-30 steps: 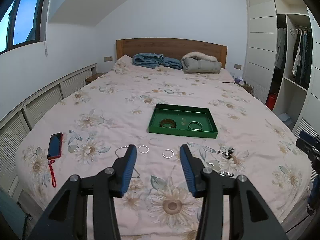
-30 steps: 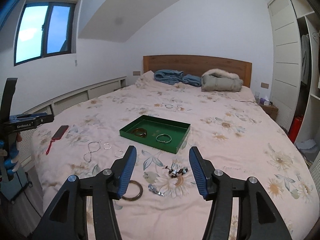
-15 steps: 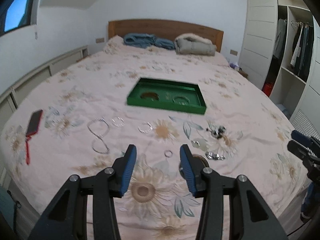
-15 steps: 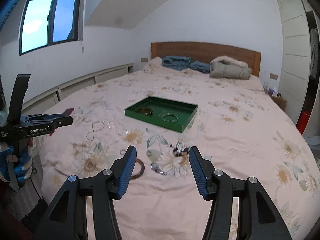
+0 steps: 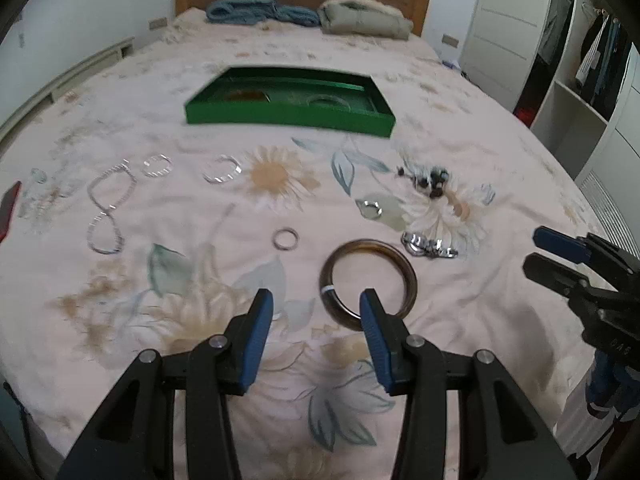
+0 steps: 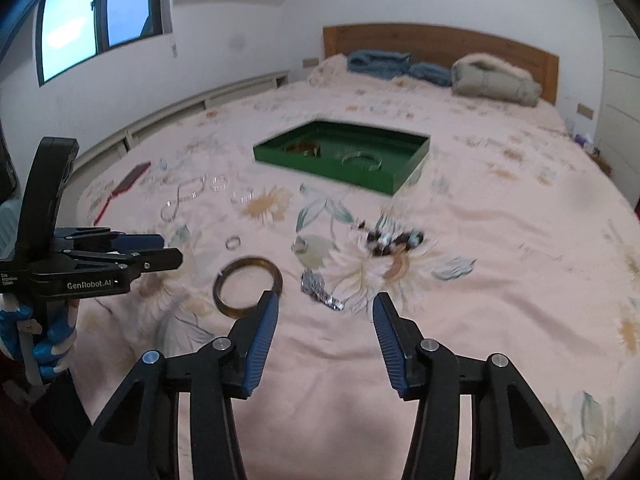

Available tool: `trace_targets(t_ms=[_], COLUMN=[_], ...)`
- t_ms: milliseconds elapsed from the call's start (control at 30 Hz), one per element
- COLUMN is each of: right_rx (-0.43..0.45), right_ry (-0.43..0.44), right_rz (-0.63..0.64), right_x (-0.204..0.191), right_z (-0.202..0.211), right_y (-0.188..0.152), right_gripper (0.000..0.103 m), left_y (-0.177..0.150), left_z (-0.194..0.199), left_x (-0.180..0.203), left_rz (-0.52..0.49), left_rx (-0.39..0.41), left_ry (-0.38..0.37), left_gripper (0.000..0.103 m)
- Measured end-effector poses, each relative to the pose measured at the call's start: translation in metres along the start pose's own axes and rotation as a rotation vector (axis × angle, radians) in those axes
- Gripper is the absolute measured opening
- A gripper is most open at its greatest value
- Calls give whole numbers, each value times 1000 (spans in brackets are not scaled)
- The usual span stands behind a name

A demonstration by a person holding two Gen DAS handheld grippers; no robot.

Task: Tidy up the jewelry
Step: 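Grasp dark brown bangle with left tool while right tool grasps silver watch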

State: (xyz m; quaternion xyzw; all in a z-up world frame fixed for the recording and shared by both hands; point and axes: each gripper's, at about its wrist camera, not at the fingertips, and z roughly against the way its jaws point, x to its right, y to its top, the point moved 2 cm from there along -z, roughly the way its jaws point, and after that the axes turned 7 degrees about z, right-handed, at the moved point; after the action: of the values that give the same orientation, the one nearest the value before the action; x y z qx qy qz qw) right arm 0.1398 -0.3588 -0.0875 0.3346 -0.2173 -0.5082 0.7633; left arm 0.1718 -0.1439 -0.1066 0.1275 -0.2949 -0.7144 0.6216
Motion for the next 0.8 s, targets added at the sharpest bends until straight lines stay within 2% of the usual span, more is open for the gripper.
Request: trace_targets(t_ms=[267,367,567,800], right_rx=[-66,-85,-122,-169], right_ry=[70,93,126,144], right_rz=[64,93,138,202], right_x=[3,4,5,2], right_z=[-41,-54,-79,-108], right_y=[-6,-4,-2,2], right_gripper=[40,37,37,37], left_y=[6,7,8,5], left_z=[-46,-59,-73,-83], left_x=[5,6,5,7], left_rz=[-18,-32,-63,-147], left_rx=[-82,-103,-126,-155], left_ry=[-21,-21,-13,-18], left_gripper=[42,35,29,28])
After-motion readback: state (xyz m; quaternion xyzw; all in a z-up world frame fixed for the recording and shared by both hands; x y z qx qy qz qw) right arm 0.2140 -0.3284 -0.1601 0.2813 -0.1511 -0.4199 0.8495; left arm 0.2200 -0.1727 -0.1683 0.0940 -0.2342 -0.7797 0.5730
